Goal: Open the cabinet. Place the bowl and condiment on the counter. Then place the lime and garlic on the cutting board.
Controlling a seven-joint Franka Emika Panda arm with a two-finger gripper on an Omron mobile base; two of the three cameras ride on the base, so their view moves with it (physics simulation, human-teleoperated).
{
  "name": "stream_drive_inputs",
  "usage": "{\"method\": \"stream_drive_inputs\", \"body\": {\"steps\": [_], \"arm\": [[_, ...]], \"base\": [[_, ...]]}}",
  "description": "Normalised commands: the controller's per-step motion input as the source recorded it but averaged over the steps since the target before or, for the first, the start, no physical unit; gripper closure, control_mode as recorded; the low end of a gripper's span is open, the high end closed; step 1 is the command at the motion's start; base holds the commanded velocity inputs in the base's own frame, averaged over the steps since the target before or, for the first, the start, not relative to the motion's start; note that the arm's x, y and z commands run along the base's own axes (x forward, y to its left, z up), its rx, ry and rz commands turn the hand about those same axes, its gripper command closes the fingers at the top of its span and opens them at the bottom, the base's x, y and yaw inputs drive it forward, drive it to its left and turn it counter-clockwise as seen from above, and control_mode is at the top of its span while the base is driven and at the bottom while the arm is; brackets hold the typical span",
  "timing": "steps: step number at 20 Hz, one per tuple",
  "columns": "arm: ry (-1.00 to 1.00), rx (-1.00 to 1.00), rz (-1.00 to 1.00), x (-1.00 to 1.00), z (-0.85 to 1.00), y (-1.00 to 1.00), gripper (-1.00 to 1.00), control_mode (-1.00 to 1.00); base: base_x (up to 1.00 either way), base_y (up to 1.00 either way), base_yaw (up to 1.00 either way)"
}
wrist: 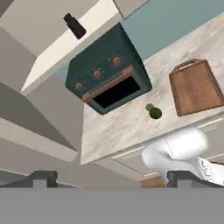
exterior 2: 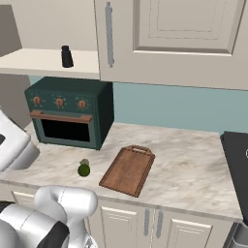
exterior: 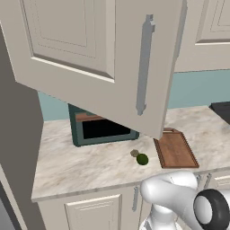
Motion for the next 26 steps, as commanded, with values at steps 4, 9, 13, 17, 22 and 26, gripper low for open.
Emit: {"method": "stream_drive_inputs", "body": {"steps": [4, 9, 13, 17, 22, 26], "arm": [[0.13, 0.35, 0.29, 0.18, 0.0, 0.05, -1.0, -1.0], [0.01, 0.23, 0.1, 0.0, -0.08, 0.33, -1.0, -1.0], [-0.05, 0.12, 0.0, 0.0, -0.2, 0.64, -1.0, -1.0], [-0.01, 0.21, 0.0, 0.18, -0.11, 0.35, -1.0, -1.0], [0.0, 0.44, 0.08, 0.16, 0.0, -0.37, -1.0, -1.0], [0.0, 0.34, 0.11, 0.15, 0.0, -0.14, -1.0, -1.0]], "base": [[0.0, 0.0, 0.0], [0.0, 0.0, 0.0], [0.0, 0.0, 0.0], [0.0, 0.0, 0.0], [0.0, 0.0, 0.0], [0.0, 0.0, 0.0]]}}
